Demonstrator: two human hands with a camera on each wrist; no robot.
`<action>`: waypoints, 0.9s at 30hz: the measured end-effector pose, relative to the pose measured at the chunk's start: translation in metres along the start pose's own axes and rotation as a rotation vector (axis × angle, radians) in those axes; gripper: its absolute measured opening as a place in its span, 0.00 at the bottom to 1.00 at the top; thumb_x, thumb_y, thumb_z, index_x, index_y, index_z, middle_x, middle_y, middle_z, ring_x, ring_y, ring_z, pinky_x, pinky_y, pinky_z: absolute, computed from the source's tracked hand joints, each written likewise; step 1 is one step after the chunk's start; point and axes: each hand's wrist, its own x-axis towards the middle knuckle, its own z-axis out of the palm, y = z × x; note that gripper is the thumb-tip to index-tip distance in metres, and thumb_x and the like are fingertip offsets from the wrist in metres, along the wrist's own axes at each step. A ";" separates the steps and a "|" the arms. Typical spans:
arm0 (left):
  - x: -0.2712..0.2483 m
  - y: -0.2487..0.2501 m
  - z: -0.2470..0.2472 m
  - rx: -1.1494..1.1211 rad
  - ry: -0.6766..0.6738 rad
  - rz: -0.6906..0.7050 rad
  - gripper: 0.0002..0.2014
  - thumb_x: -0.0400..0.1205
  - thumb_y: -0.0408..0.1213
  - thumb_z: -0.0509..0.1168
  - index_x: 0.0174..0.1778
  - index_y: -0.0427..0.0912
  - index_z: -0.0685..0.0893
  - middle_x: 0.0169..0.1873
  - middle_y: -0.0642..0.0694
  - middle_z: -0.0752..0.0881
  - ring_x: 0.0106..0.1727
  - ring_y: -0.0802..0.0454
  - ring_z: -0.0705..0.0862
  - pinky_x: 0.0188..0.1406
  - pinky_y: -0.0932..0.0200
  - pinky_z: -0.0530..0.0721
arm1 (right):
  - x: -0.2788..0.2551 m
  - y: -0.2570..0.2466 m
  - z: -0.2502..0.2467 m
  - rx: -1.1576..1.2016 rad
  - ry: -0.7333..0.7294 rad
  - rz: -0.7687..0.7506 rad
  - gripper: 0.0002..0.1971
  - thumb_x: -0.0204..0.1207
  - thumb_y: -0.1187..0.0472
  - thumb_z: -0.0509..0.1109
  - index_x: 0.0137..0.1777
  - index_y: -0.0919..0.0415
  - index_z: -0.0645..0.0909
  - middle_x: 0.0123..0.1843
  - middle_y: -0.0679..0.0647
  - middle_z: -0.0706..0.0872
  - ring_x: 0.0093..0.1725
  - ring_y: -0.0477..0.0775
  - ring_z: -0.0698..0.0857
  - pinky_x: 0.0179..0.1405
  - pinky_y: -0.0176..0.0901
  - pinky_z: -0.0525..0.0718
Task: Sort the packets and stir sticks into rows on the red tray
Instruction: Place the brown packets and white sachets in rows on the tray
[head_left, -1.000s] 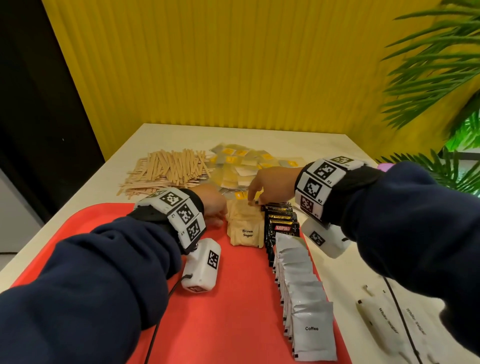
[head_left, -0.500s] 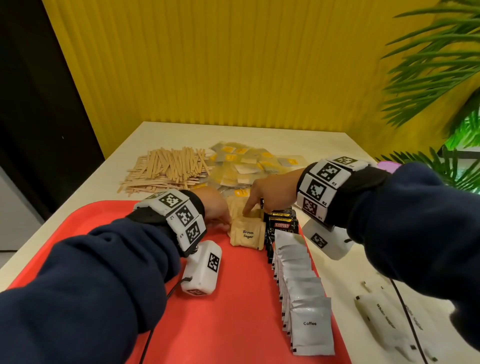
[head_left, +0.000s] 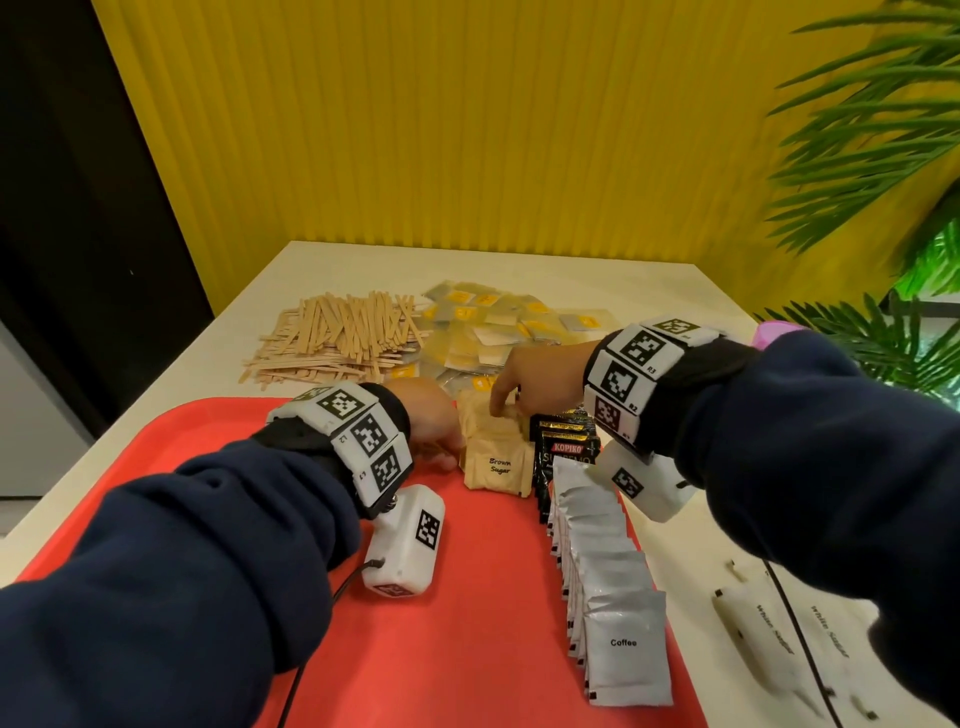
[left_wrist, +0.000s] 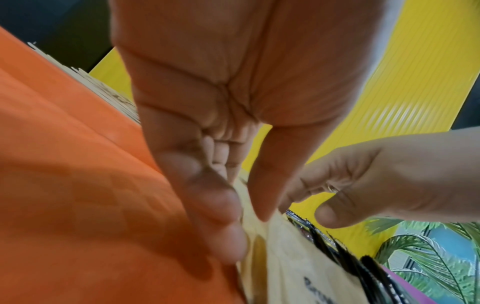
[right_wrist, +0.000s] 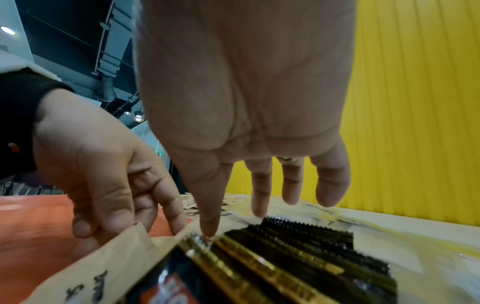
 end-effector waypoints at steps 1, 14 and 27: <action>-0.001 0.000 0.001 0.001 0.003 0.004 0.12 0.81 0.25 0.64 0.60 0.29 0.79 0.52 0.30 0.86 0.41 0.43 0.83 0.61 0.48 0.80 | 0.000 0.000 -0.001 0.012 -0.001 -0.006 0.21 0.78 0.70 0.59 0.64 0.50 0.82 0.73 0.53 0.74 0.68 0.54 0.76 0.59 0.42 0.73; 0.003 -0.008 0.010 -0.053 0.003 0.050 0.17 0.79 0.24 0.63 0.65 0.30 0.76 0.57 0.32 0.85 0.33 0.50 0.82 0.43 0.57 0.85 | 0.002 -0.001 -0.003 0.041 0.085 0.013 0.17 0.77 0.67 0.64 0.59 0.47 0.85 0.69 0.51 0.78 0.63 0.53 0.79 0.66 0.48 0.76; 0.007 0.002 0.001 -0.064 0.005 -0.024 0.06 0.83 0.28 0.61 0.54 0.35 0.76 0.30 0.42 0.76 0.26 0.51 0.73 0.29 0.61 0.75 | 0.012 -0.005 -0.014 0.039 0.035 0.027 0.14 0.78 0.66 0.65 0.61 0.55 0.83 0.66 0.53 0.81 0.66 0.53 0.78 0.61 0.42 0.74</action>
